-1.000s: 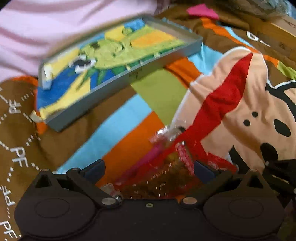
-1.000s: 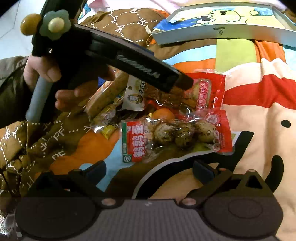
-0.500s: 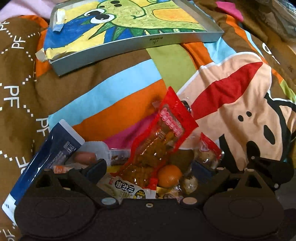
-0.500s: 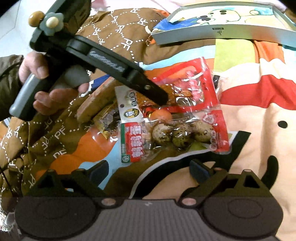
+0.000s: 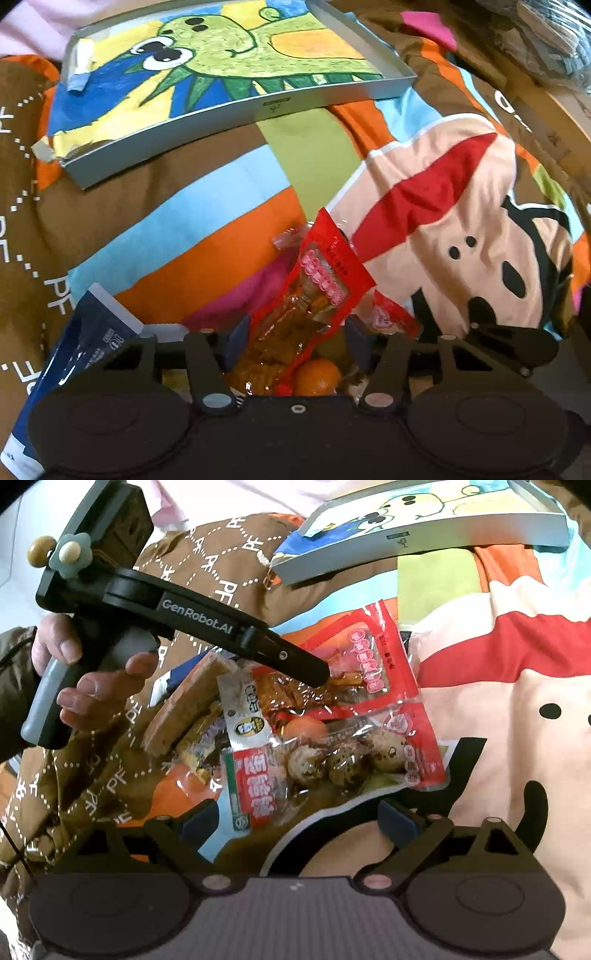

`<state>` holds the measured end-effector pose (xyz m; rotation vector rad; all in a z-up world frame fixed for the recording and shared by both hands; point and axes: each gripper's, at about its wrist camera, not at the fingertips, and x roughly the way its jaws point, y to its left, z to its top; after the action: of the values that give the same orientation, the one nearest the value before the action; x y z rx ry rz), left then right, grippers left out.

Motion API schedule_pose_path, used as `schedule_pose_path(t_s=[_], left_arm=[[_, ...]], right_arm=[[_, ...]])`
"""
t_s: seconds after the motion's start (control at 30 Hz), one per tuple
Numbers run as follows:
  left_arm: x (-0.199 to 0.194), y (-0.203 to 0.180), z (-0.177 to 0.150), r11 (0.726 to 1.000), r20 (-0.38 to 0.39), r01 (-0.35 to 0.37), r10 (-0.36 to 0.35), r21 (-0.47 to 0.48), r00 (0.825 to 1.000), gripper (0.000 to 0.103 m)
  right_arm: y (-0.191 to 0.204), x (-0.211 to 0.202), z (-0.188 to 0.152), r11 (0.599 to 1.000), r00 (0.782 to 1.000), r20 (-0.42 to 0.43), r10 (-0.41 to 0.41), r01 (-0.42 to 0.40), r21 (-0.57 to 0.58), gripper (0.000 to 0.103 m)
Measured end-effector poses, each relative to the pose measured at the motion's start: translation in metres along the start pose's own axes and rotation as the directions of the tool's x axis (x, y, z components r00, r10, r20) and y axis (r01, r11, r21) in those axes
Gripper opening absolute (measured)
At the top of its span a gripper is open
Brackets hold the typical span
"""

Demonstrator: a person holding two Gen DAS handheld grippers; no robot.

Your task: Organize snacks

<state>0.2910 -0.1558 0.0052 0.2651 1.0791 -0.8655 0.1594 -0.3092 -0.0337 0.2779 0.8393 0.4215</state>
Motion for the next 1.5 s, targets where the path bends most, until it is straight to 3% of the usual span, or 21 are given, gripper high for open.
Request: schedule_pose_path(t_s=[0.2, 0.4, 0.57, 0.7, 0.8, 0.97, 1.07, 1.23, 1.27, 1.5], left_arm=[[-0.015, 0.001, -0.009, 0.996, -0.005, 0.087, -0.087, -0.009, 0.996, 0.056], [-0.015, -0.002, -0.01, 0.992, -0.008, 0.123, -0.123, -0.014, 0.992, 0.056], [-0.015, -0.011, -0.005, 0.979, -0.024, 0.205, -0.205, 0.006, 0.979, 0.056], [-0.007, -0.012, -0.006, 0.99, -0.032, 0.142, -0.142, 0.016, 0.989, 0.056], [0.003, -0.004, -0.006, 0.993, -0.038, 0.11, -0.112, -0.029, 0.993, 0.056], [0.012, -0.003, -0.009, 0.995, -0.062, 0.086, -0.089, -0.047, 0.994, 0.056], [0.013, -0.002, -0.015, 0.997, -0.084, 0.063, -0.067, -0.05, 0.994, 0.055], [0.008, 0.008, -0.033, 0.989, -0.057, 0.038, -0.046, -0.141, 0.997, 0.048], [0.006, 0.009, -0.037, 0.987, -0.055, 0.024, -0.033, -0.159, 0.998, 0.044], [-0.003, 0.01, -0.064, 0.967, -0.017, 0.023, -0.029, -0.252, 0.999, 0.042]], right_arm=[[-0.001, 0.002, 0.001, 1.0, 1.0, 0.005, -0.002, 0.002, -0.005, 0.094], [0.002, 0.001, 0.0, 1.0, 1.0, -0.001, -0.008, 0.008, -0.008, 0.093], [0.001, 0.001, -0.001, 1.0, 1.0, 0.002, -0.008, 0.008, -0.002, 0.093], [0.0, 0.003, -0.002, 1.0, 1.0, 0.009, -0.01, 0.01, 0.002, 0.093], [-0.001, 0.004, -0.002, 1.0, 1.0, 0.018, -0.022, 0.022, 0.004, 0.09], [-0.011, 0.003, 0.0, 0.997, 0.998, 0.065, -0.024, 0.019, 0.081, 0.067], [-0.024, 0.002, 0.002, 0.988, 0.996, 0.09, -0.008, -0.006, 0.153, 0.059], [-0.023, 0.007, 0.002, 0.993, 0.995, 0.088, -0.037, 0.026, 0.118, 0.06], [-0.02, 0.008, 0.002, 0.994, 0.996, 0.085, -0.041, 0.032, 0.101, 0.065], [0.003, 0.013, -0.001, 0.995, 0.995, 0.042, -0.095, 0.095, 0.0, 0.068]])
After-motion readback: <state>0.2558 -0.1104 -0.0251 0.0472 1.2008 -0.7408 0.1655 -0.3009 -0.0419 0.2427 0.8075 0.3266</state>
